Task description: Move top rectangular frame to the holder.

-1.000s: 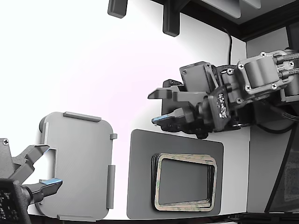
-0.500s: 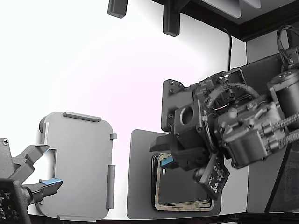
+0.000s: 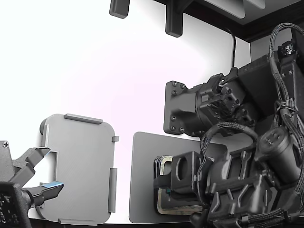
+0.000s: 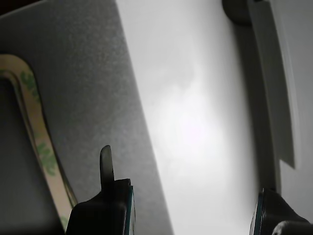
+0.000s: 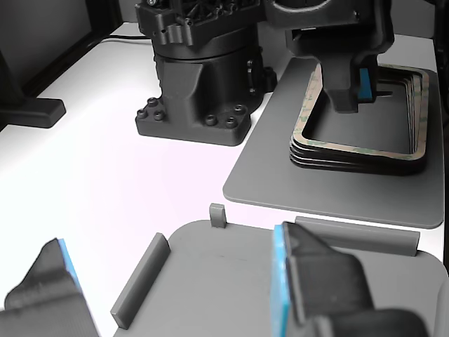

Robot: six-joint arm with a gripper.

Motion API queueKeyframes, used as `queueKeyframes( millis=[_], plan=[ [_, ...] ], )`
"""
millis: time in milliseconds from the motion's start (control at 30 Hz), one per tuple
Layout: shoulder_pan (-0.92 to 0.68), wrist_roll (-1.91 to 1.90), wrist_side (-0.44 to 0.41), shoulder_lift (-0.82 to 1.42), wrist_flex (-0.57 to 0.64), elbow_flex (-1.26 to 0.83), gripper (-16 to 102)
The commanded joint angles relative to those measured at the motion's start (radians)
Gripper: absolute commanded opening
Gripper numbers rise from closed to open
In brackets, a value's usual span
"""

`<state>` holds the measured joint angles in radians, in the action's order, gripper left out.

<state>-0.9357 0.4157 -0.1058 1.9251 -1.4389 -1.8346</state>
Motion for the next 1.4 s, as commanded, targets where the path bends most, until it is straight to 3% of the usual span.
queueKeyframes(
  millis=[0, 233, 467, 733, 1000, 1367],
  plan=[
    [-0.017, -0.002, -0.002, -0.026, 0.003, 0.031, 100],
    [-0.083, 0.02, 0.089, -0.143, 0.038, 0.057, 100],
    [-0.11, 0.029, 0.118, -0.212, 0.015, 0.104, 100],
    [-0.109, 0.031, 0.115, -0.227, 0.002, 0.094, 87],
    [-0.097, 0.009, 0.135, -0.27, 0.023, 0.083, 90],
    [-0.091, -0.005, 0.127, -0.27, 0.049, 0.041, 79]
  ],
)
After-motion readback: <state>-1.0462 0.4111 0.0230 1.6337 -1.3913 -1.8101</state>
